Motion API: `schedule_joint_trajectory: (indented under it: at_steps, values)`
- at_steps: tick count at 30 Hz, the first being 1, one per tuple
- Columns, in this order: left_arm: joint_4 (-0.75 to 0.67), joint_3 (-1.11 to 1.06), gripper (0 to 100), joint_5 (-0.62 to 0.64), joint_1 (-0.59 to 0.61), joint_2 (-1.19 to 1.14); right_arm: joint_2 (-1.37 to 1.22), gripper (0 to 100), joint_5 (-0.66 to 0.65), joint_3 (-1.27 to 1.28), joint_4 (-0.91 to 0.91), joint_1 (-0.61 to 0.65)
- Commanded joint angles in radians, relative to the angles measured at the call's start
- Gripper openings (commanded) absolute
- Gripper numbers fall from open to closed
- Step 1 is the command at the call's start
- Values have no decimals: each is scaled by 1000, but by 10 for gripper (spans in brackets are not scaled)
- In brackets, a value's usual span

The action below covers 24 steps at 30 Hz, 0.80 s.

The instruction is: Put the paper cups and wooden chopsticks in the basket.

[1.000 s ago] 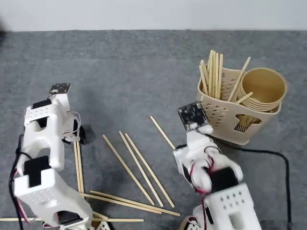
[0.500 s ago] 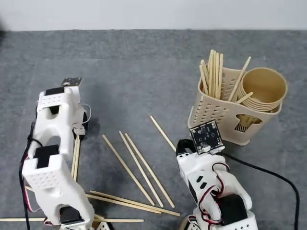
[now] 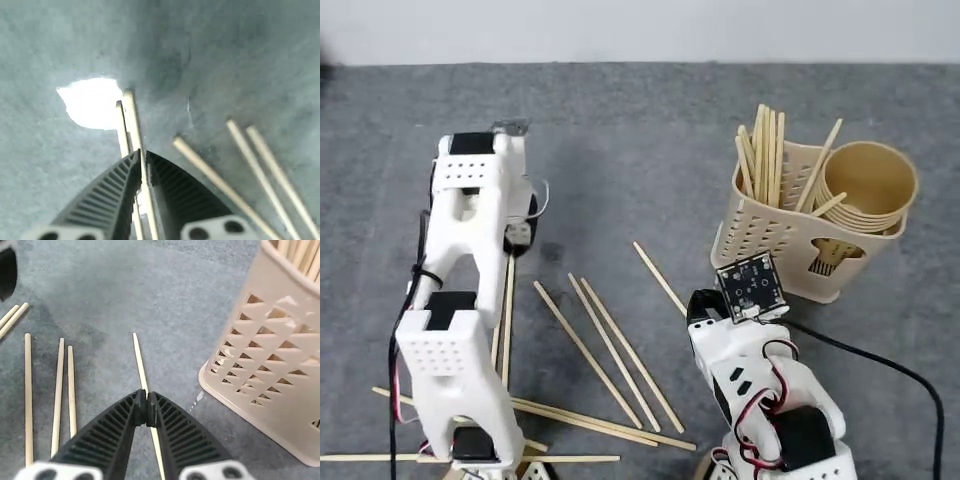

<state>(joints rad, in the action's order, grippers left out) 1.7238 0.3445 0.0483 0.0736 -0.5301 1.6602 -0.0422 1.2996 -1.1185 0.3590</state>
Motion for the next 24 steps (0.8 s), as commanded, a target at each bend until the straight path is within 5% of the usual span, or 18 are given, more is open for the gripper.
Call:
schedule_joint_trajectory:
  at_steps: [1,14,24]
  values:
    - [32,62,12,23,-31,95,10,9,8,0,7,4]
    - [11,-242,71,-129,35,238,10,9,8,18,18,8]
    - [-410,-868,195,-130,66,620,10,9,8,18,18,8]
